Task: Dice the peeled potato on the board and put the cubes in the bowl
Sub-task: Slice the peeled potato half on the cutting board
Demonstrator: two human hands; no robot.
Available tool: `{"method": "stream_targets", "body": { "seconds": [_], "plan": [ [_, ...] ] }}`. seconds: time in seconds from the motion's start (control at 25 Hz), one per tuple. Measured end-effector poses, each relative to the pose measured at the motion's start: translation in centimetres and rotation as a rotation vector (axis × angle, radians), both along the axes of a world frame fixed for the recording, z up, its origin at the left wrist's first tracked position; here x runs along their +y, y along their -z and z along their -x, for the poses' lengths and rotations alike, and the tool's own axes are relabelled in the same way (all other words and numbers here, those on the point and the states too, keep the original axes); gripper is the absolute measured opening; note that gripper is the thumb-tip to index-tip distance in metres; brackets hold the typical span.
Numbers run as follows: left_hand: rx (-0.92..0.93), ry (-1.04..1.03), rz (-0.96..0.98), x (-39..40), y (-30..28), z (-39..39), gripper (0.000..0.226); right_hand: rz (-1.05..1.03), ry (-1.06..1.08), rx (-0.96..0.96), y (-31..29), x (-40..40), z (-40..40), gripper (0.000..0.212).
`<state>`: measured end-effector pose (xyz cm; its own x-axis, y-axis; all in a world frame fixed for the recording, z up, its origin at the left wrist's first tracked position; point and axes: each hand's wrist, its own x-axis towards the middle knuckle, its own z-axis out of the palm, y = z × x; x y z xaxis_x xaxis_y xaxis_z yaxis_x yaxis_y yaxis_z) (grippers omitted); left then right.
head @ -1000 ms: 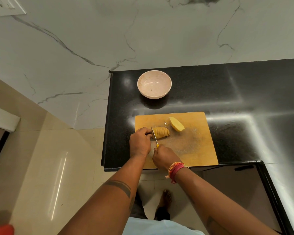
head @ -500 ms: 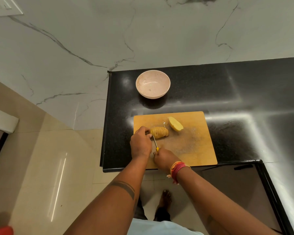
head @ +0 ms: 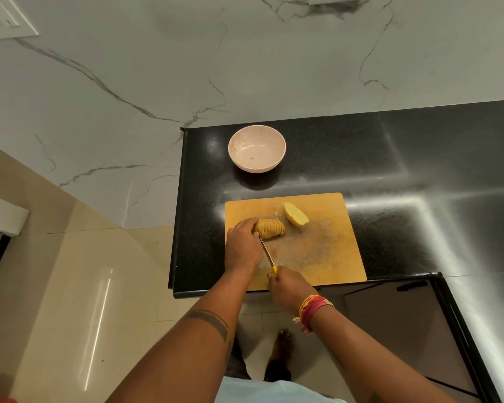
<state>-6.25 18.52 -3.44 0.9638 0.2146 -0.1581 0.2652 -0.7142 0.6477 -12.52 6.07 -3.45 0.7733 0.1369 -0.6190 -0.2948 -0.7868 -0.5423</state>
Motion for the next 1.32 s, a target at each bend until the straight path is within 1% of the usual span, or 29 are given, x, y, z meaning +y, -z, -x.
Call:
{"method": "stream_targets", "body": {
  "seconds": [0.2,0.36,0.56,0.68,0.84,0.88,0.92,1.0,1.04,1.12,1.32],
  "plan": [
    [0.009,0.026,-0.018,0.2,0.4,0.1,0.042,-0.079,0.104,-0.018,0.3,0.3,0.3,0.029],
    [-0.028,0.045,-0.072,0.7,0.4,0.3,0.036,-0.079,0.145,-0.019,0.2,0.2,-0.3,0.029],
    [0.005,0.191,-0.208,0.9,0.4,0.6,0.038,-0.085,0.131,-0.028,0.1,0.9,-0.8,0.028],
    [0.017,0.170,-0.172,1.3,0.6,0.7,0.043,-0.004,0.070,-0.106,-0.2,0.8,-0.7,0.031],
    [0.011,0.182,-0.177,1.7,0.7,0.8,0.044,0.088,0.006,-0.260,-0.6,1.0,-0.7,0.025],
    [0.012,0.177,-0.173,1.6,0.7,0.8,0.044,0.096,-0.003,-0.282,-0.7,1.1,-0.7,0.027],
    [0.015,0.174,-0.170,1.6,0.6,0.8,0.044,0.097,-0.016,-0.295,-0.7,1.2,-0.7,0.034],
    [0.020,0.183,-0.182,1.6,0.5,0.7,0.043,0.099,-0.052,-0.298,-0.8,1.2,-0.4,0.061],
    [0.021,0.188,-0.191,1.6,0.4,0.6,0.042,0.107,-0.076,-0.296,-0.8,1.1,-0.3,0.070],
    [0.023,0.194,-0.201,1.7,0.3,0.5,0.041,0.114,-0.110,-0.293,-0.8,1.1,-0.3,0.076],
    [0.022,0.217,-0.210,1.7,0.1,0.3,0.039,0.113,-0.116,-0.306,-0.5,1.4,-0.7,0.078]
  ]
}}
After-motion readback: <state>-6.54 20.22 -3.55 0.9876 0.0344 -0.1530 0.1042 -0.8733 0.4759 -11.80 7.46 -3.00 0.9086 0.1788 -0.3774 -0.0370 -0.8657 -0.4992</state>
